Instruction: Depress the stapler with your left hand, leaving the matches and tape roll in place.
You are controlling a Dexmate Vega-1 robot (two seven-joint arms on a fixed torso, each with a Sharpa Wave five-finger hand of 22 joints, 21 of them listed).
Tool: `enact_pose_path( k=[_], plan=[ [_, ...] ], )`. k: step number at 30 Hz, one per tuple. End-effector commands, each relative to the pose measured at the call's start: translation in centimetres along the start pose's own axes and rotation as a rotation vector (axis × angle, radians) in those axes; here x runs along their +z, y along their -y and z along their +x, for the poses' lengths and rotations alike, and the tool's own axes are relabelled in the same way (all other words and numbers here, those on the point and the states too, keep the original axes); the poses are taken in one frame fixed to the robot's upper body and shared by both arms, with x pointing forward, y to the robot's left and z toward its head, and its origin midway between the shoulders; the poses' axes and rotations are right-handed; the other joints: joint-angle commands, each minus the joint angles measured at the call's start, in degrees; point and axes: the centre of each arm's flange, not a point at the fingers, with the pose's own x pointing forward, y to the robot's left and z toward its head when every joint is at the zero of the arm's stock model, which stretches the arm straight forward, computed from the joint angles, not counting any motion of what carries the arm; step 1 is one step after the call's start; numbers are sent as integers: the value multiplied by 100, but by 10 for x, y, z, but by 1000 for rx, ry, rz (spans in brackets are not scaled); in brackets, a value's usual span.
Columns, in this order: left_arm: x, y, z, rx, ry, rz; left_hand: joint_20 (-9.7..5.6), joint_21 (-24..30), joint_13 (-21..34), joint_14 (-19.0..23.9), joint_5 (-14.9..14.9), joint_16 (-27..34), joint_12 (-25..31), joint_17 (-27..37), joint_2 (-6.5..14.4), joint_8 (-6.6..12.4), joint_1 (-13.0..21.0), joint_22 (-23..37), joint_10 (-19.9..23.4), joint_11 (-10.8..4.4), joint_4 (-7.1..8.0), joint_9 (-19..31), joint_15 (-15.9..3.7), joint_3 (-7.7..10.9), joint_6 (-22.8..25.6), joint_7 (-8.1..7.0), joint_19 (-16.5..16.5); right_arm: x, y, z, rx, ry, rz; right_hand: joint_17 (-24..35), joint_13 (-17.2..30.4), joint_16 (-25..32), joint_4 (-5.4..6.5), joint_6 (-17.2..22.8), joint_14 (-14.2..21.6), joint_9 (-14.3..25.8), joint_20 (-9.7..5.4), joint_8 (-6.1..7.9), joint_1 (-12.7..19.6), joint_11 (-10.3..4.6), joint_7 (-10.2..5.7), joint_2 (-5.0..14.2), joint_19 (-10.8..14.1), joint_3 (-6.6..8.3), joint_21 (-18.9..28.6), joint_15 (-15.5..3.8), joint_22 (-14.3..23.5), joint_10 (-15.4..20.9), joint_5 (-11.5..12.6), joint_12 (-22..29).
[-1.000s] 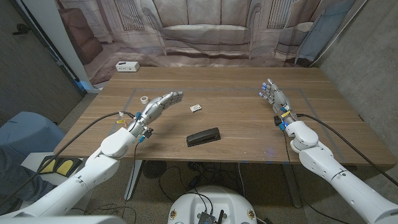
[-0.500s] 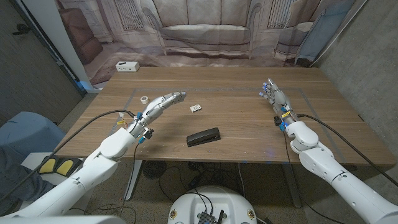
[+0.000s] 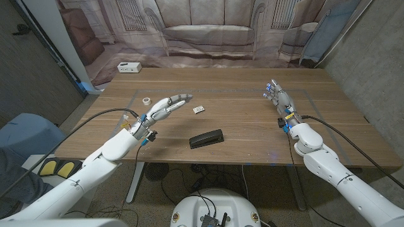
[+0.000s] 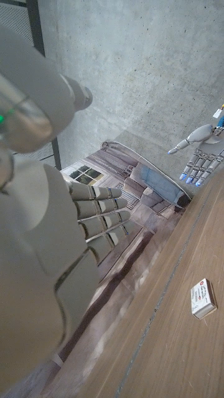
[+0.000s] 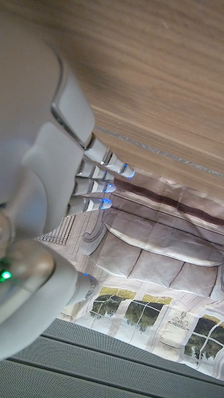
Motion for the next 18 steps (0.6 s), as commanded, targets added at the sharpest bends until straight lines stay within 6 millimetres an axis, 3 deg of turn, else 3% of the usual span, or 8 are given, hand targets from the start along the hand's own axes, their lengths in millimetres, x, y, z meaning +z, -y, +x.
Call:
enact_pose_path(
  k=[1,18],
  plan=[
    [21,2,-1,-33,34,142,-5,2,16,86,51,30,49,7,8,36,57,16,120,-20,-25,11,-5,14,95,-13,97,3,0,-2,-5,2,-8,27,23,-4,-42,30,24,20,26,-8,14,11,13,38,46,19,-30,14,14,53,22,14],
    [47,5,4,-133,77,339,-3,-22,17,176,64,16,43,8,40,32,77,17,207,-37,-34,12,-15,12,226,-18,186,7,-6,1,24,10,-19,29,24,-8,-52,34,31,20,35,-10,11,8,10,41,59,10,-51,11,14,55,21,8]
  ],
)
